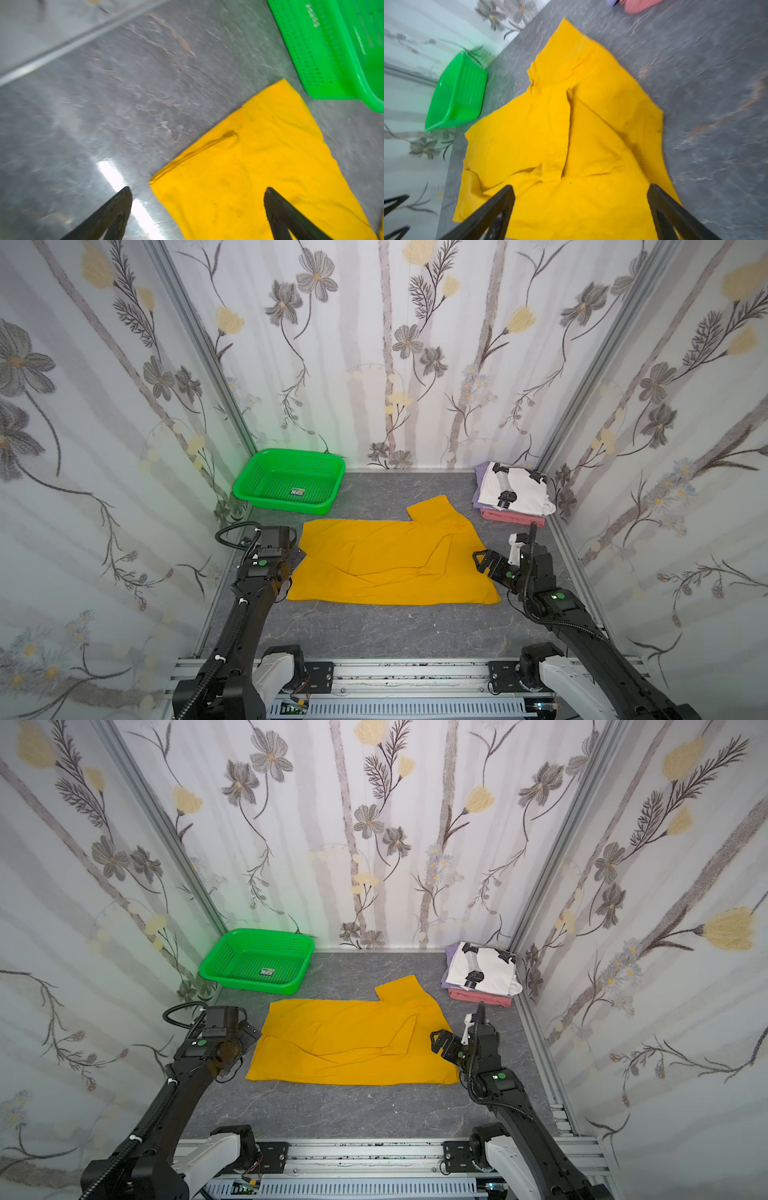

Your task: Fold and stack the t-shirts

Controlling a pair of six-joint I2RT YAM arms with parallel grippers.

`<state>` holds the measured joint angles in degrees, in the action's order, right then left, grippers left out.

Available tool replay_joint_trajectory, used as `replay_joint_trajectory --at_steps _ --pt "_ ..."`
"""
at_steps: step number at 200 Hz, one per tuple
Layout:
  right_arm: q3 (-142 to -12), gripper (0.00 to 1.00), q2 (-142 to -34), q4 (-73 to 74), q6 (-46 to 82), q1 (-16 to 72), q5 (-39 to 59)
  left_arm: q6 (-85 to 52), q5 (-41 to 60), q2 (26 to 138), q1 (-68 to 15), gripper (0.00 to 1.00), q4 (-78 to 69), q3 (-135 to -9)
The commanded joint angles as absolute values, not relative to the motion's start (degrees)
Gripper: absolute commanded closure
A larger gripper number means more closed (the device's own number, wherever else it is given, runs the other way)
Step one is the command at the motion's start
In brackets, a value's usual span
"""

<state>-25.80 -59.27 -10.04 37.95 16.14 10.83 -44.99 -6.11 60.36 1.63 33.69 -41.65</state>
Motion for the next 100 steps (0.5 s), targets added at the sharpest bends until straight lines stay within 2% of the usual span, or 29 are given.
replay_joint_trajectory --at_steps 1,30,61,100 --pt "-25.5 0.0 -65.3 -2.7 42.2 21.0 13.8 -43.8 9.5 64.4 0.0 0.0 18.9 -40.4" --pt "-22.0 0.0 -73.1 5.5 47.7 22.6 14.0 -44.1 11.9 70.9 -2.2 0.0 15.2 -39.8" --pt "-22.8 0.0 -78.4 2.4 48.8 21.2 7.6 -45.0 11.5 75.8 -2.5 0.0 11.8 -37.4" --pt "-21.4 0.0 -75.4 -3.2 52.3 19.1 -1.8 -46.5 13.7 79.8 -3.3 0.0 7.8 -36.7"
